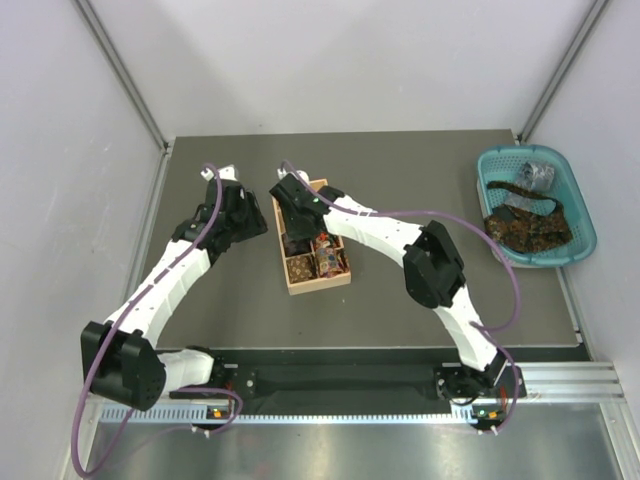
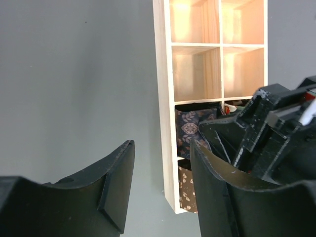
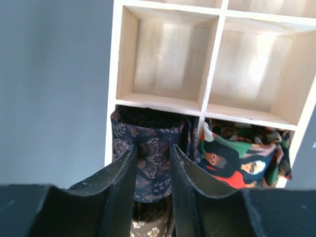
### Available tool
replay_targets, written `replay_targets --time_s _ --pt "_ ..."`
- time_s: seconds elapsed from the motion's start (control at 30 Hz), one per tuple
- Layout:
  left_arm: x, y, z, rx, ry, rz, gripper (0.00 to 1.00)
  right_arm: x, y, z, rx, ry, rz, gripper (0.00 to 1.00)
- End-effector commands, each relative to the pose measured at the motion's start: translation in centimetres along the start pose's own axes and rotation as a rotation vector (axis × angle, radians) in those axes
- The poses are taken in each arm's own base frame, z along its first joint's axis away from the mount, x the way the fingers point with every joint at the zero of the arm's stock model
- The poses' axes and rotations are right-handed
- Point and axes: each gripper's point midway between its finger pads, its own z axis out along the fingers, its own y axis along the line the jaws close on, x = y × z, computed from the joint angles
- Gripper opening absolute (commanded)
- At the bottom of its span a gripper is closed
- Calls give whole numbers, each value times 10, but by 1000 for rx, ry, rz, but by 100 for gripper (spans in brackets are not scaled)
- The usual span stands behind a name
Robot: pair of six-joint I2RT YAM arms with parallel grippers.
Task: Roll the ties
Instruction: Place the rolled tie into the container
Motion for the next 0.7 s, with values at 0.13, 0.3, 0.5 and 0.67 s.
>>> replay_targets --time_s 0.13,0.3,0.5,0.67 --pt "-3 -7 -2 57 -28 4 54 -8 3 3 -7 -46 -2 35" --pt "-5 -11 -8 88 -41 11 55 -52 4 -51 -37 -193 -13 50" --pt "-2 -13 -22 158 -118 -15 71 -89 -18 -142 -81 -477 -15 100" --pt "8 -13 -34 235 -191 -49 91 -54 -63 -173 -58 -595 -84 100"
